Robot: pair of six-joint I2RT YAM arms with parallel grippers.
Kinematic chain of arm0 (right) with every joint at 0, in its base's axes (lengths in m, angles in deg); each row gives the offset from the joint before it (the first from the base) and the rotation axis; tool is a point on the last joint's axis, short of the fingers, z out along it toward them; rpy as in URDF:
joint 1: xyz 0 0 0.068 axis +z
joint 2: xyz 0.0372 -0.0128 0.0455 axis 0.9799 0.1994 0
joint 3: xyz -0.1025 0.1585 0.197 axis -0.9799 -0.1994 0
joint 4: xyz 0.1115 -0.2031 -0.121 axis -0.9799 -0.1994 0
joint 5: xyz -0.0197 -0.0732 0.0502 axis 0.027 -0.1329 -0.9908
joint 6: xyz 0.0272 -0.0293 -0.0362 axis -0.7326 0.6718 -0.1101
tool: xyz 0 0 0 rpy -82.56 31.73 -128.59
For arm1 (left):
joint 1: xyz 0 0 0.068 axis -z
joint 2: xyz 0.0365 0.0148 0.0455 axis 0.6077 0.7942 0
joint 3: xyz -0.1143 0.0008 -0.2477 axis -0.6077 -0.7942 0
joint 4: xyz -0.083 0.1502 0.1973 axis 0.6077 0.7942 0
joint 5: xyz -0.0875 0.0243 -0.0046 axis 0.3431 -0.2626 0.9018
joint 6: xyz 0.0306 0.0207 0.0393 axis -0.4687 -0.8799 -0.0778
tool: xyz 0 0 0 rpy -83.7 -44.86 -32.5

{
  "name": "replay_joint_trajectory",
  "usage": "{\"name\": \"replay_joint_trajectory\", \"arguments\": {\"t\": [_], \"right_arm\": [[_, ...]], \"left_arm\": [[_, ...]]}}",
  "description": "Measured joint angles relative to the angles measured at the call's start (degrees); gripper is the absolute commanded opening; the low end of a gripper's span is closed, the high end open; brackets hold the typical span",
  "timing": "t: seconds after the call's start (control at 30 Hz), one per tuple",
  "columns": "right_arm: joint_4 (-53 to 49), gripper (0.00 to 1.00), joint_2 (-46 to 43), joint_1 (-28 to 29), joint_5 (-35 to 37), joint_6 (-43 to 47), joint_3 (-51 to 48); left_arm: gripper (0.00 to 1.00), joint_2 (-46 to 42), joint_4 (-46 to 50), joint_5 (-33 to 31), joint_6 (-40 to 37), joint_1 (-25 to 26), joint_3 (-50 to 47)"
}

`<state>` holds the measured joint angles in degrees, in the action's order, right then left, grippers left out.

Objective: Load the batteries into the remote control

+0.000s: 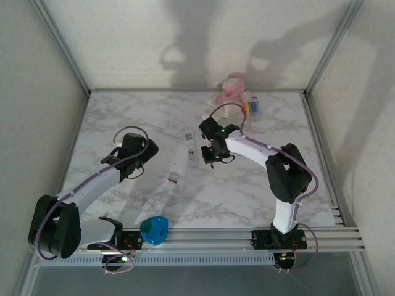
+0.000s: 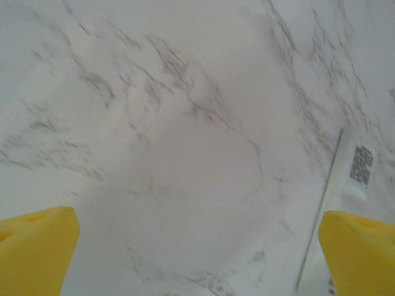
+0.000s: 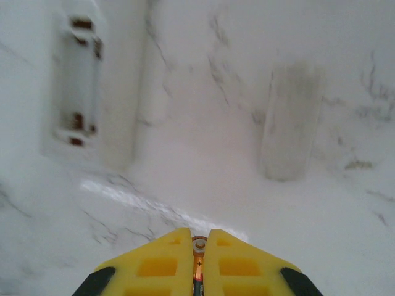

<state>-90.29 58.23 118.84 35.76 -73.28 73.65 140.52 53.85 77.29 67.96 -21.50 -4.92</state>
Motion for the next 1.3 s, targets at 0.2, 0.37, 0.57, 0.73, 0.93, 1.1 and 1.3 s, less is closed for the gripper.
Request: {"name": "replay_joint_trajectory", "arguments": {"t": [0.2, 0.37, 0.57, 0.73, 0.93, 1.1, 1.3], "right_arm": [[2.3, 0.09, 1.1, 0.4, 0.2, -2.4, 5.2], [5.9, 0.09, 4.6, 1.9, 1.1, -4.6, 8.3], [10.4, 0.09, 9.0, 4.5, 2.3, -7.1, 9.0], [13.3, 0.09, 10.9, 5.1, 3.3, -8.4, 9.2], [16.5, 0.09, 10.9, 5.1, 4.5, -9.0, 9.2], [17.8, 0.09, 11.0, 5.1, 5.0, -9.0, 9.1], [18.9, 0.09, 11.1, 5.1, 5.8, -9.1, 7.6]], "left_arm": [[1.0, -1.2, -0.1, 2.2, -2.6, -2.0, 0.4], [1.0, -1.3, -0.1, 4.5, -3.1, -2.5, 0.4], [1.0, -2.5, -0.2, 7.6, -2.8, -2.5, 0.2], [0.99, -4.6, 0.2, 9.2, -2.6, -2.5, -0.2], [1.0, -6.9, 1.5, 9.6, -2.4, -2.5, -0.8], [1.0, -7.1, 2.3, 10.1, -2.1, -2.5, -0.9], [0.99, -8.0, 2.6, 10.1, -1.6, -2.5, -1.7]]}}
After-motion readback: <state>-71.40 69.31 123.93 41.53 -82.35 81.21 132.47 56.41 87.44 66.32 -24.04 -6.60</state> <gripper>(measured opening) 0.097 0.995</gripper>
